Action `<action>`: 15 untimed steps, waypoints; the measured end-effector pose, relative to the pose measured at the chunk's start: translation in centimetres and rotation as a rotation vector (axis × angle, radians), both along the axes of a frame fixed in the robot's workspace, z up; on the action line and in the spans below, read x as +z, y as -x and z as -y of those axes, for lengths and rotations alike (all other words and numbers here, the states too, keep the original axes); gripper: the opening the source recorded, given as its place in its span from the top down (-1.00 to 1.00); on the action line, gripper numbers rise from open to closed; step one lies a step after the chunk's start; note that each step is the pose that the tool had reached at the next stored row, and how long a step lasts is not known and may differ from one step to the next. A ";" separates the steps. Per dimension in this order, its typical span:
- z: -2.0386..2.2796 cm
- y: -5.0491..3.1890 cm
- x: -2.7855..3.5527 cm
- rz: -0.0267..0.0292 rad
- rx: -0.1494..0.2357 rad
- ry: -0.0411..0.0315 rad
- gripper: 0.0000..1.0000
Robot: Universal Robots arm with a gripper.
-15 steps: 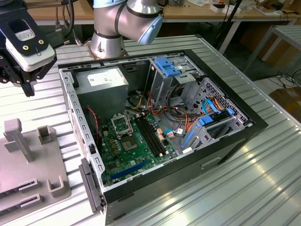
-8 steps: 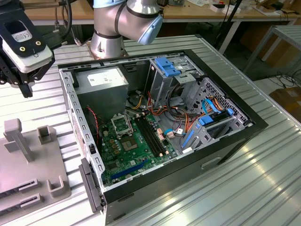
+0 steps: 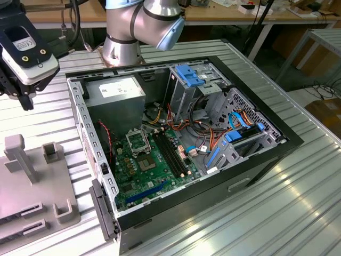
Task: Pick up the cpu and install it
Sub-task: 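Reach for the cpu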
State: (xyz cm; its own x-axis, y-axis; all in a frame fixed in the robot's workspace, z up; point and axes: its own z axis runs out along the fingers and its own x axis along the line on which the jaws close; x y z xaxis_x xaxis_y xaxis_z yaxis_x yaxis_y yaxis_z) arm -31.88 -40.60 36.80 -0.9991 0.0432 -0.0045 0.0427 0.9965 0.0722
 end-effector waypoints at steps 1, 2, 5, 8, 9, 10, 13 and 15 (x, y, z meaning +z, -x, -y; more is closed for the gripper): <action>0.13 0.09 -0.02 -0.0001 0.010 -0.0008 0.79; 0.36 0.25 -0.07 0.0000 0.017 -0.0016 0.79; 0.85 0.65 -0.14 -0.0001 0.025 -0.0027 0.79; 1.15 1.22 -0.15 -0.0001 0.027 -0.0026 0.79; 1.22 1.53 -0.15 0.0000 0.028 -0.0027 0.79; 1.26 1.73 -0.15 0.0000 0.028 -0.0027 0.79; 1.34 2.24 -0.15 -0.0001 0.028 -0.0026 0.79; 1.36 2.37 -0.16 0.0000 0.028 -0.0026 0.79</action>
State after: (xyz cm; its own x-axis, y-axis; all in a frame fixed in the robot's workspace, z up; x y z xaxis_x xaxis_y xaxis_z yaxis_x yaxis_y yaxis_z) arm -34.25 -41.96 36.64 -0.9999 0.0153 -0.0044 0.0150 0.9971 0.0749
